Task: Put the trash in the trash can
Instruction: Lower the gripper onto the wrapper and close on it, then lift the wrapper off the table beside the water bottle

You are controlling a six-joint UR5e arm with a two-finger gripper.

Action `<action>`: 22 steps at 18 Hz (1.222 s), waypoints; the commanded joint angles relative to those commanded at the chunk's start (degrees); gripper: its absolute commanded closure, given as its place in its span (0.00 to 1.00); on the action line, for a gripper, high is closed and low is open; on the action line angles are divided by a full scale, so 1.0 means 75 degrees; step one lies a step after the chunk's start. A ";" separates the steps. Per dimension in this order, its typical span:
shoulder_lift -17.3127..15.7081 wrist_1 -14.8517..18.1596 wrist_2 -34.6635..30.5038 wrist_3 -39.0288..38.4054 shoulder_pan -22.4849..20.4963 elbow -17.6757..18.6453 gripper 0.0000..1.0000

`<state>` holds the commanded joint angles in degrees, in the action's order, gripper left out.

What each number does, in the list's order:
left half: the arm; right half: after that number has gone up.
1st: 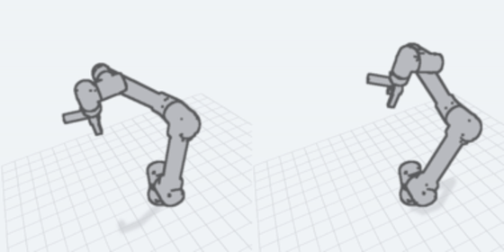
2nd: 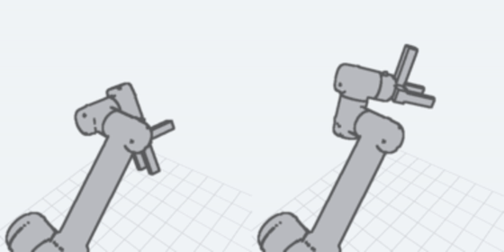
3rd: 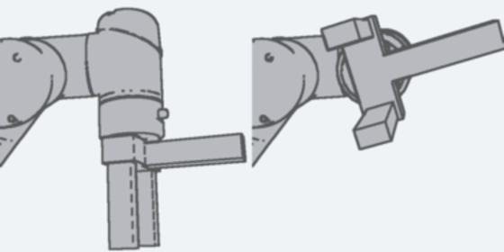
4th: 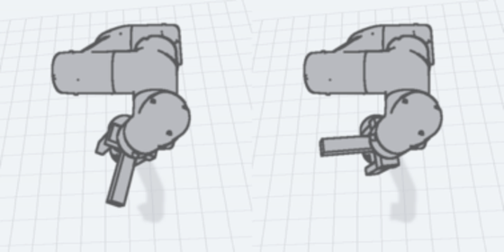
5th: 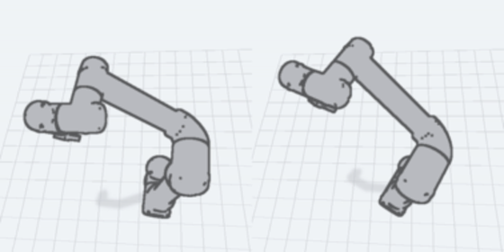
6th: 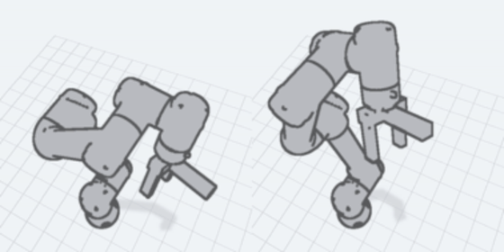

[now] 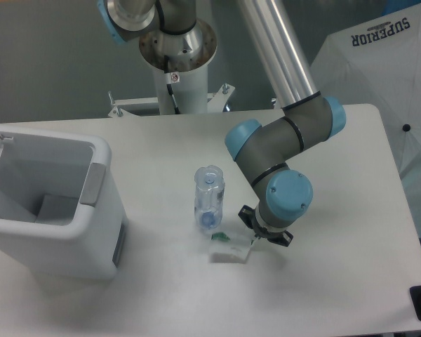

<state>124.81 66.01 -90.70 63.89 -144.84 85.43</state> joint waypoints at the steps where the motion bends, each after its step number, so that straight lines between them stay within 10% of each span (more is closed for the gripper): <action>1: -0.0070 0.0000 0.0000 0.0000 -0.0023 0.0000 1.00; 22: -0.0831 -0.0035 0.3196 -0.1382 -0.0563 -0.1898 1.00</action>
<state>118.58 65.74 -66.73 53.53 -149.06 71.19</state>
